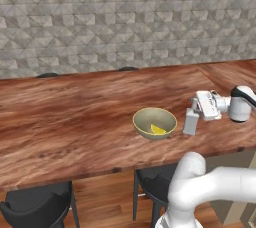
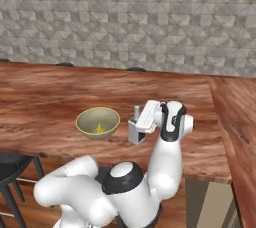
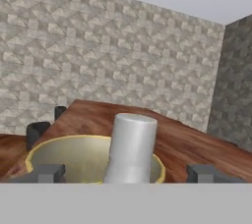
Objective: There is a bowl on the dining counter. Grab a lemon wedge from the fridge and place it in the bowl. Then get the liquor bottle and glass cup from the cabinet and place them next to the bowl.
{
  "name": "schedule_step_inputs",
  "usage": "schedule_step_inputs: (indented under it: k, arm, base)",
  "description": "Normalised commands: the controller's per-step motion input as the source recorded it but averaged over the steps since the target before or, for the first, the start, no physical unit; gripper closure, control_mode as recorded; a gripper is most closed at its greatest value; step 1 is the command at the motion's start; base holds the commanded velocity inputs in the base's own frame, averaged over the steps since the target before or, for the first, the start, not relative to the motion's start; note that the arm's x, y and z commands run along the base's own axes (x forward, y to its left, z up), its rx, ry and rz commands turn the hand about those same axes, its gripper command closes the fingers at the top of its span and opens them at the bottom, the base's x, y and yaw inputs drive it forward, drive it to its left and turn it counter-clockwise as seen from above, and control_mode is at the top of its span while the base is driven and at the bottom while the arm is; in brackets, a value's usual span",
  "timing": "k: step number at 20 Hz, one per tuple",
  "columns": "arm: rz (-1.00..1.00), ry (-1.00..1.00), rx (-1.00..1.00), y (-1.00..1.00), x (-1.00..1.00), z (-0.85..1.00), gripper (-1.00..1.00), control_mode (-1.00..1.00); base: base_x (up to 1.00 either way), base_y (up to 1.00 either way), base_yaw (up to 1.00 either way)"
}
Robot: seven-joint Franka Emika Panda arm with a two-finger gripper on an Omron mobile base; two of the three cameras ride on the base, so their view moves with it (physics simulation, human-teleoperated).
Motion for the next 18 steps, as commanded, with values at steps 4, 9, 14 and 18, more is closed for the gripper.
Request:
schedule_step_inputs:
  k: [4,9,14,18]
  arm:
    - [0.0,-0.05,0.0,0.0,-0.36,0.35,-1.0,-1.0]
    - [0.0,-0.04,0.0,0.02,-0.41,0.47,-1.0,-1.0]
    - [0.0,-0.08,-0.02,0.17,-0.55,0.5,-1.0,-1.0]
    - [-0.01,-0.08,-0.05,0.37,-0.7,0.42,-1.0,-1.0]
  base:
    - [0.0,0.0,0.0]
    - [0.0,0.0,0.0]
    - [0.0,0.0,0.0]
    - [0.0,0.0,0.0]
